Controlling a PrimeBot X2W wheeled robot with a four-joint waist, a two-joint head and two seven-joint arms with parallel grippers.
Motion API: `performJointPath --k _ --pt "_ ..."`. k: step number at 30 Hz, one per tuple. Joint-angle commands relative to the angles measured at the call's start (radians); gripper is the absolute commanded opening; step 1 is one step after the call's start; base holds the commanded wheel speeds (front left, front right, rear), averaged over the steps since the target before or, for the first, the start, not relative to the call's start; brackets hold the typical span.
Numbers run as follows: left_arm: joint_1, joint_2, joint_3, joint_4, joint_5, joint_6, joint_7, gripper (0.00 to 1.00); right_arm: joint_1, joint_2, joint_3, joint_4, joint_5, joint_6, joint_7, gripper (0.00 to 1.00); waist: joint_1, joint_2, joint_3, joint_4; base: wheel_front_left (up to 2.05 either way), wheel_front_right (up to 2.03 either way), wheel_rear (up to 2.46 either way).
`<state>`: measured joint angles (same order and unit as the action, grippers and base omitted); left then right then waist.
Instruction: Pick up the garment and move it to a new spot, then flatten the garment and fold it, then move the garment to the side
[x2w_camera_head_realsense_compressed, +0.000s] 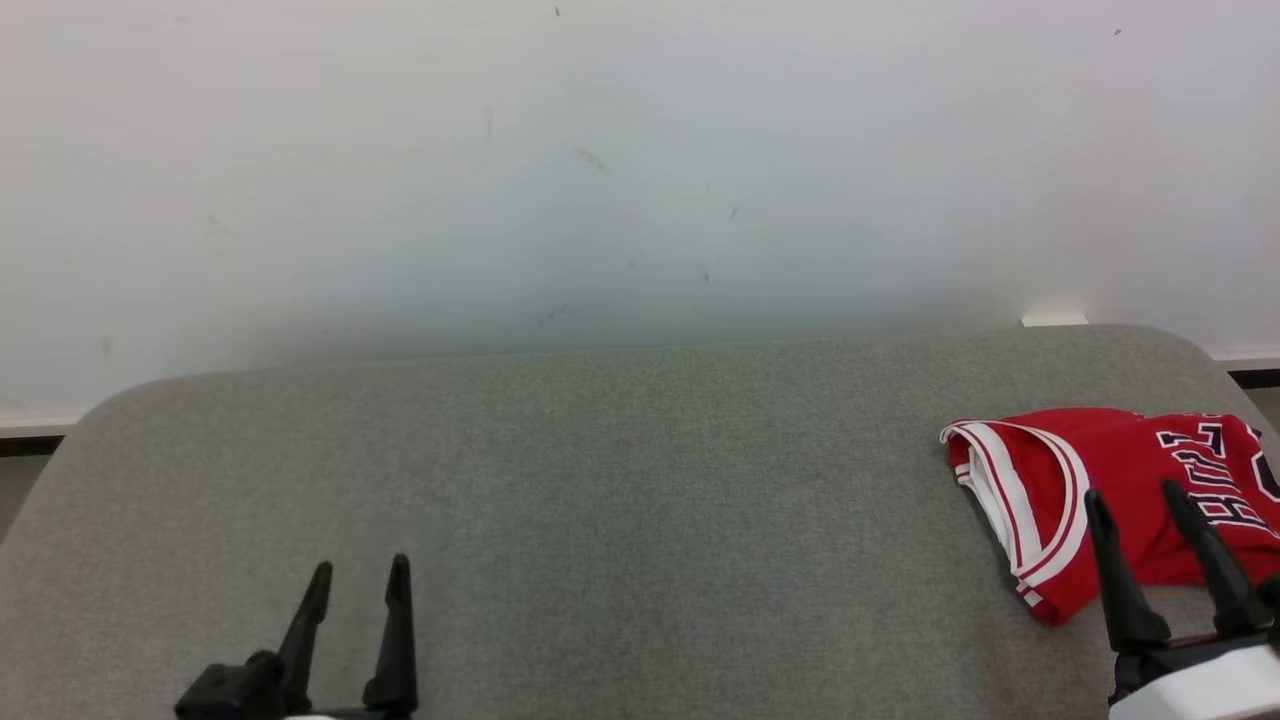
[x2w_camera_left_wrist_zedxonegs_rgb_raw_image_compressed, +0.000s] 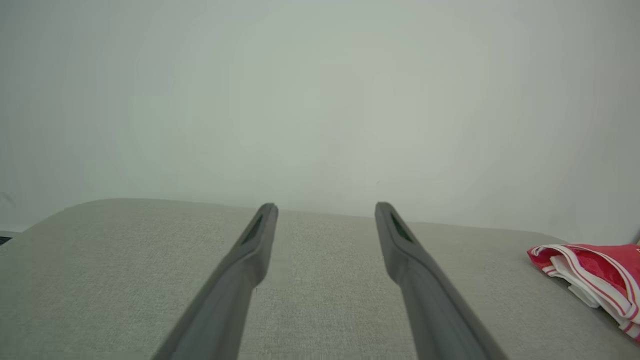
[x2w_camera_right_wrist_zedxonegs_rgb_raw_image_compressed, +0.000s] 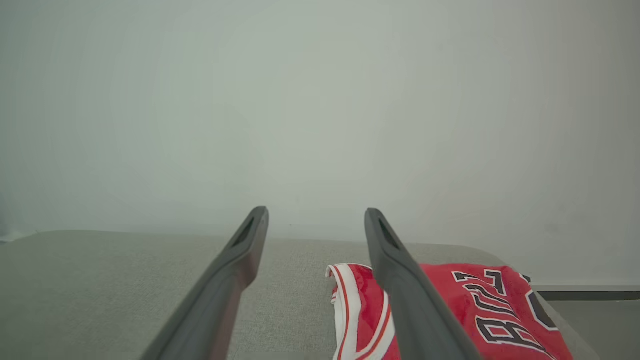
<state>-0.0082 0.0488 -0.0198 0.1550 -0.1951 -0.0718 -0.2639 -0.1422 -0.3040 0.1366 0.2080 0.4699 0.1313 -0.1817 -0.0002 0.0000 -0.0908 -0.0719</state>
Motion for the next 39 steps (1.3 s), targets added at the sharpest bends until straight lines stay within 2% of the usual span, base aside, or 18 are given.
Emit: performJointPath --k 1,7,15,34,35,39 --pt "0.018 0.004 0.003 0.010 -0.024 0.000 0.000 1.00 0.031 0.004 -0.009 -0.012 -0.029 -0.002 -0.019 1.00 0.0002 0.0000 -0.001 0.002 0.00 0.00 0.00" --pt "0.037 0.004 -0.010 0.060 -0.005 -0.007 0.000 1.00 0.132 0.089 -0.038 -0.006 -0.087 -0.002 -0.074 1.00 0.0002 0.0000 0.001 0.004 0.00 0.00 0.00" --pt "0.043 0.004 -0.030 0.090 0.013 -0.014 0.000 1.00 0.169 0.160 -0.058 0.020 -0.069 -0.002 -0.083 1.00 0.0002 0.0000 0.001 0.009 0.00 0.00 0.00" --pt "0.014 0.004 -0.033 0.106 0.027 -0.011 0.000 1.00 0.147 0.176 -0.031 0.030 -0.063 -0.002 -0.083 1.00 0.0002 0.0000 0.005 0.002 0.00 0.00 0.00" --pt "0.024 0.000 -0.033 0.106 0.017 -0.011 0.000 0.00 0.151 0.178 -0.030 0.033 -0.065 0.000 -0.081 0.00 0.0003 0.0000 0.005 0.002 0.00 0.00 0.00" --pt "0.036 -0.004 -0.030 0.137 0.001 -0.012 0.009 0.00 0.166 0.186 -0.028 0.059 -0.051 0.000 -0.073 0.00 0.0003 0.0000 0.006 0.002 0.00 0.00 0.00"
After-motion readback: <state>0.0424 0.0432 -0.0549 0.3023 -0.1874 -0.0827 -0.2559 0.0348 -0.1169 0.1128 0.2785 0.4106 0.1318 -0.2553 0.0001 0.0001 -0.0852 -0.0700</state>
